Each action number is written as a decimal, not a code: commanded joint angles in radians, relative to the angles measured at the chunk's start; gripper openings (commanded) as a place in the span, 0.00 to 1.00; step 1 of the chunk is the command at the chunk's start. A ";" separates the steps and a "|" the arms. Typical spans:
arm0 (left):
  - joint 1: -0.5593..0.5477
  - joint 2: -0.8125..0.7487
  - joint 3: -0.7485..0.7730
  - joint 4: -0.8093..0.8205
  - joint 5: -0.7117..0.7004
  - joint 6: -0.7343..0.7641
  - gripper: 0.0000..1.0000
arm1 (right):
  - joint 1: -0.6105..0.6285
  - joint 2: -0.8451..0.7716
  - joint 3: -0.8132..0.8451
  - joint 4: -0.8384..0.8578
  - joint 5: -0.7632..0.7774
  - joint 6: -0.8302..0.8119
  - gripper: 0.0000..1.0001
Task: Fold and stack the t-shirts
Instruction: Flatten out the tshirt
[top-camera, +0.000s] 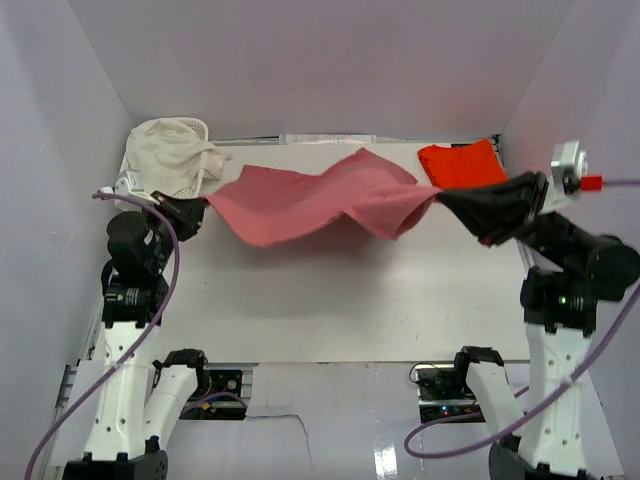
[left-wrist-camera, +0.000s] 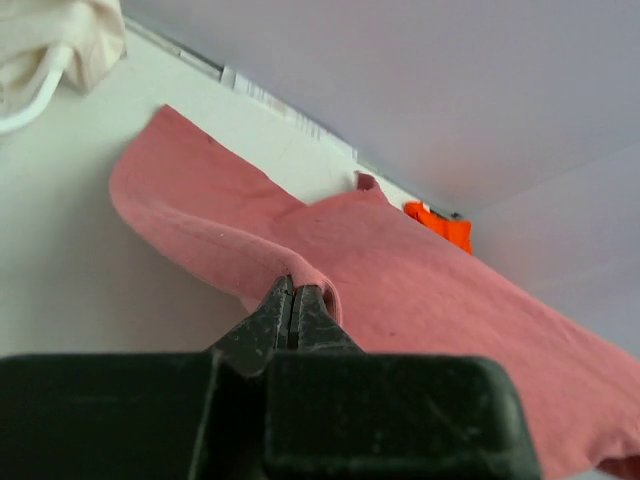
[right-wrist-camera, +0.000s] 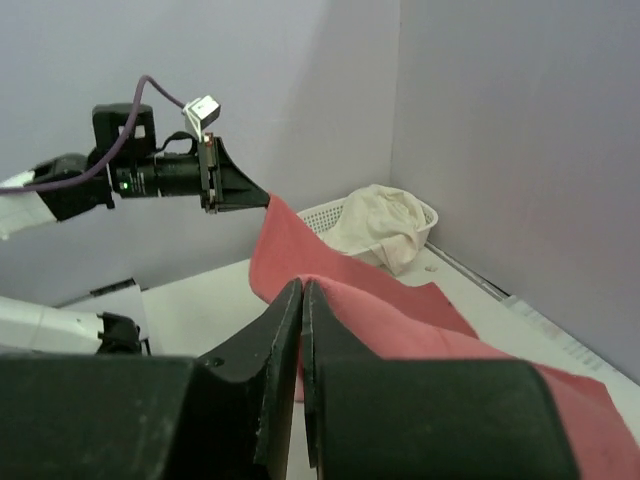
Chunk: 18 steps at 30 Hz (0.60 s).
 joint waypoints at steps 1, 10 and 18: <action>0.004 -0.098 -0.066 -0.191 0.049 -0.011 0.00 | 0.005 -0.068 -0.141 -0.231 0.038 -0.094 0.08; 0.002 -0.216 -0.148 -0.501 -0.050 -0.117 0.00 | 0.008 -0.338 -0.442 -0.789 0.086 -0.234 0.08; 0.004 -0.213 -0.089 -0.554 -0.154 -0.126 0.00 | 0.008 -0.393 -0.536 -0.831 0.138 -0.220 0.08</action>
